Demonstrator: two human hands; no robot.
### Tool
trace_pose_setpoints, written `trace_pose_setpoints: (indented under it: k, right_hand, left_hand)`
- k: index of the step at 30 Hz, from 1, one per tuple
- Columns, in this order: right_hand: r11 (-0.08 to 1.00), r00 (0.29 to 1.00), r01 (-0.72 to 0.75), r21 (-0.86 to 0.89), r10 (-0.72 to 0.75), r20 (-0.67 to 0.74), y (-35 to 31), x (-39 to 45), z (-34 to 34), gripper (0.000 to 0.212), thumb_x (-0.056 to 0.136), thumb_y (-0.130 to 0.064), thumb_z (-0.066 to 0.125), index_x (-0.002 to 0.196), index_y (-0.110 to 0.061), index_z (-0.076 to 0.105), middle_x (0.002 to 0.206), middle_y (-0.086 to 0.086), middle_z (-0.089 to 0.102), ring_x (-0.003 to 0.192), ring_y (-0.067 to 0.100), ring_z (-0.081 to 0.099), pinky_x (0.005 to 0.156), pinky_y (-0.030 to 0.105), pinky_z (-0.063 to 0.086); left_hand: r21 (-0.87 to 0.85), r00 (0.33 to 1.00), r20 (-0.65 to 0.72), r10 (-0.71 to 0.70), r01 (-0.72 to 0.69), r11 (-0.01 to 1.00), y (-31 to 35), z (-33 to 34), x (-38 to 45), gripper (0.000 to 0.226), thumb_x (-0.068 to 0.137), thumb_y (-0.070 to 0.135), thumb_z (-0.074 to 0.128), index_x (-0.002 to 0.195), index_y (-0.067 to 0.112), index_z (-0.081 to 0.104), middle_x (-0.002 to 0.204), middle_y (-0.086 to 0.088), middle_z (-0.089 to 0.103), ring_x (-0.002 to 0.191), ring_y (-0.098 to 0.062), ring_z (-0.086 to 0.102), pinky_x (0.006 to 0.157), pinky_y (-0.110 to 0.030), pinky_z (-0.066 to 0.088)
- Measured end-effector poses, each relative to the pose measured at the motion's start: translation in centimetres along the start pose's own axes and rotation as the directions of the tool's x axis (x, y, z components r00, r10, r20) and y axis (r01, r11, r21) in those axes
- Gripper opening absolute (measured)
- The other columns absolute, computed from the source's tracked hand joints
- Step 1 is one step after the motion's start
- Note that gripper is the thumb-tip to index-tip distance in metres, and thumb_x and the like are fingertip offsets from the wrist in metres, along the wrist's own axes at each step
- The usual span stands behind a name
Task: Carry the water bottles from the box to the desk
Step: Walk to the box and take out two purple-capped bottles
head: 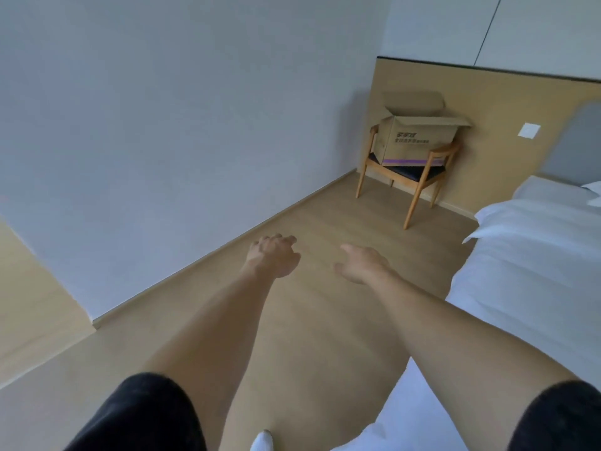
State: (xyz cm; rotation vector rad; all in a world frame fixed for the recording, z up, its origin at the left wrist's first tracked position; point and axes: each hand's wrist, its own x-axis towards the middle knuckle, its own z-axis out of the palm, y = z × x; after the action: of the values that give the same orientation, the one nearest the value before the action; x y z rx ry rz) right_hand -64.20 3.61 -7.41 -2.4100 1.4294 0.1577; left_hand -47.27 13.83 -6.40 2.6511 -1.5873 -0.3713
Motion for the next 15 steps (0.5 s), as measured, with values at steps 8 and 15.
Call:
trace_pose_setpoints:
  k: [8,15]
  right_hand:
    - [0.981,0.982,-0.178,0.072,0.182,-0.043,-1.4,9.9,-4.2,0.067,0.092,-0.056,0.054,0.152,-0.03,0.038,0.151,0.006,0.048,0.14,0.028,0.043,0.112,0.039,0.038]
    - [0.94,0.947,-0.313,0.134,0.32,-0.033,1.3,15.2,-6.7,0.064,0.096,-0.049,0.054,0.153,-0.024,0.037,0.154,0.01,0.043,0.144,0.03,0.037,0.115,0.044,0.036]
  left_hand:
    - [0.049,0.982,0.025,0.188,-0.189,0.981,-0.1,-5.2,14.4,0.051,0.104,0.041,0.038,0.154,0.03,0.036,0.15,-0.003,0.046,0.138,-0.028,0.043,0.112,-0.042,0.035]
    - [0.055,0.94,0.083,0.33,-0.335,0.941,4.1,-5.2,23.4,0.051,0.104,0.04,0.039,0.153,0.03,0.036,0.15,-0.005,0.046,0.137,-0.029,0.043,0.111,-0.042,0.035]
